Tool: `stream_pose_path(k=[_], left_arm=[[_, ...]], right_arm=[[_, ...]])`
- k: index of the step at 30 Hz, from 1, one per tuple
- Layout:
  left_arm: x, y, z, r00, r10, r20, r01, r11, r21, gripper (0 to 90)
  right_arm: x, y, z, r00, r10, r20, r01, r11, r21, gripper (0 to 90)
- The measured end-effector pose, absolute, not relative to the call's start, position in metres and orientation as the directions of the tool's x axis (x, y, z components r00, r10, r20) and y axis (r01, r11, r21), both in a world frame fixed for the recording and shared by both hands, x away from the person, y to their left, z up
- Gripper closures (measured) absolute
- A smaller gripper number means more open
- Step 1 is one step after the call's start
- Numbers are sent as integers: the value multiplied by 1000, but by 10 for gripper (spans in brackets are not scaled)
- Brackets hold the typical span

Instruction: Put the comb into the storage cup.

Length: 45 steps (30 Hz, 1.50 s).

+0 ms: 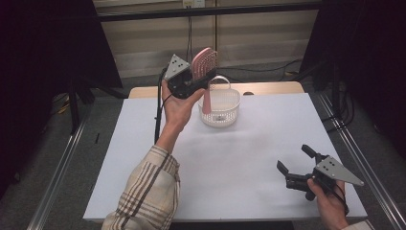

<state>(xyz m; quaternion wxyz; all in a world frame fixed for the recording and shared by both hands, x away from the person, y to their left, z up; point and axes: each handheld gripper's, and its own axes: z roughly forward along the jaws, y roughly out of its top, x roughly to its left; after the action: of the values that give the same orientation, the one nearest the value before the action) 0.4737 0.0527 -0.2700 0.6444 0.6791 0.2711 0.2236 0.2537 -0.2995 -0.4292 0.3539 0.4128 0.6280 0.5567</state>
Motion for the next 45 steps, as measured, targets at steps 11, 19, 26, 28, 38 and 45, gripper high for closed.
stream_pose_path(k=[11,19,26,28,38,45], left_arm=[[485,47,-259,734,679,-33,41,4,999,615],[494,41,-260,724,689,-29,33,8,999,615],[503,38,-269,712,702,-20,34,-7,999,615],[506,37,-272,711,703,-24,38,-4,999,615],[514,27,-288,710,704,-29,55,-15,998,615],[517,21,-301,709,704,-28,66,-26,997,615]], right_arm=[[253,-299,-429,-412,911,14,122,40,992,0],[253,-299,-430,-414,910,12,124,43,991,0],[253,-299,-430,-416,909,14,124,42,991,0],[252,-299,-430,-418,908,13,123,43,991,0],[253,-300,-430,-415,909,21,130,36,991,0],[252,-300,-431,-419,908,20,130,38,991,0]])
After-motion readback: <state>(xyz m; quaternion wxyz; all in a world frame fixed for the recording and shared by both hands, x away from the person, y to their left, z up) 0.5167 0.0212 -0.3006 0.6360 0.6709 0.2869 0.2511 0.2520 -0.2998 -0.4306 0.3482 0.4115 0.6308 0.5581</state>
